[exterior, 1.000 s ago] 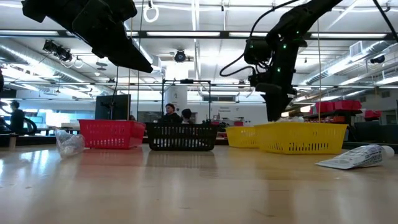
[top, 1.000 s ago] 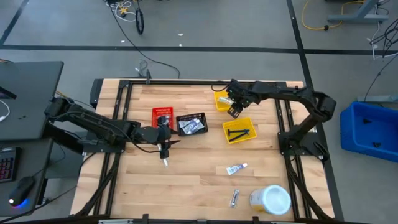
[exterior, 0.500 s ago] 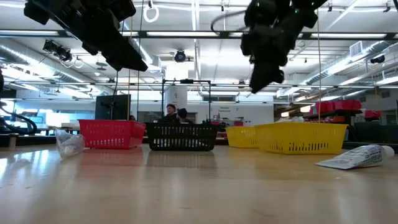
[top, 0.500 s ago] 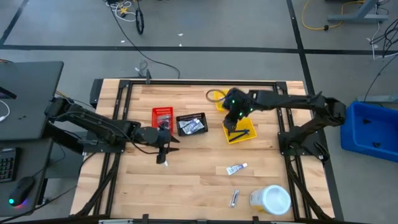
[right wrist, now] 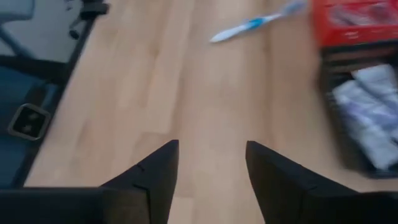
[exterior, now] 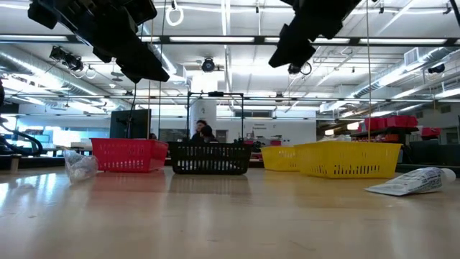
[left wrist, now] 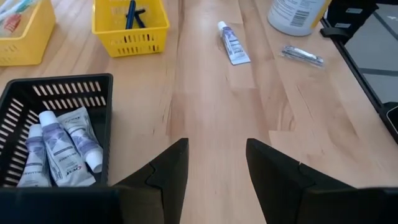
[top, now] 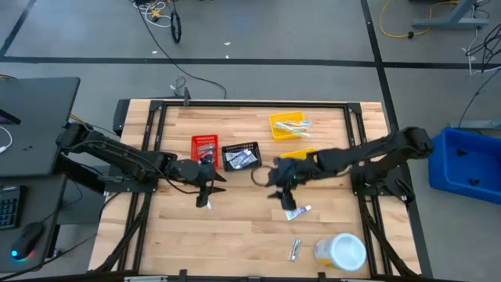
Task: Pick & Place Travel size toiletries
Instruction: Put the silver nail cutter into the red bin
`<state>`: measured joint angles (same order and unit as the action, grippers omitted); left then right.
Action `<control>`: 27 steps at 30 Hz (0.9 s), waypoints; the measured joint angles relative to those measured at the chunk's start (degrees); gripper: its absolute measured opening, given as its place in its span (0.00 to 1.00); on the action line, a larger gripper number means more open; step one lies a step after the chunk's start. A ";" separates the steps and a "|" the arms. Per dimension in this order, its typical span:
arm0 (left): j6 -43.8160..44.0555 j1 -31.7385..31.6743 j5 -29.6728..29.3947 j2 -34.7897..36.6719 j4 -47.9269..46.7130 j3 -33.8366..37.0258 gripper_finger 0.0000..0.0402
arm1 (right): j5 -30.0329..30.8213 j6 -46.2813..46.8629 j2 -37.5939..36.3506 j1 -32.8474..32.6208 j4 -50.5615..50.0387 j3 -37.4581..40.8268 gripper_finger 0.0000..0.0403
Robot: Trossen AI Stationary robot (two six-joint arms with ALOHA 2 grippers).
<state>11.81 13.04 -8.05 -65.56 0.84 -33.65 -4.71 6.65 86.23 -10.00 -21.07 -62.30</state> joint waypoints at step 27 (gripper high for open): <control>0.61 0.00 -2.02 0.00 0.18 0.00 0.42 | -7.50 -6.16 14.67 -19.12 5.57 0.00 0.51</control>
<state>12.42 13.04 -10.07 -65.56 1.02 -33.65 -12.21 0.49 100.90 -29.11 -15.49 -62.30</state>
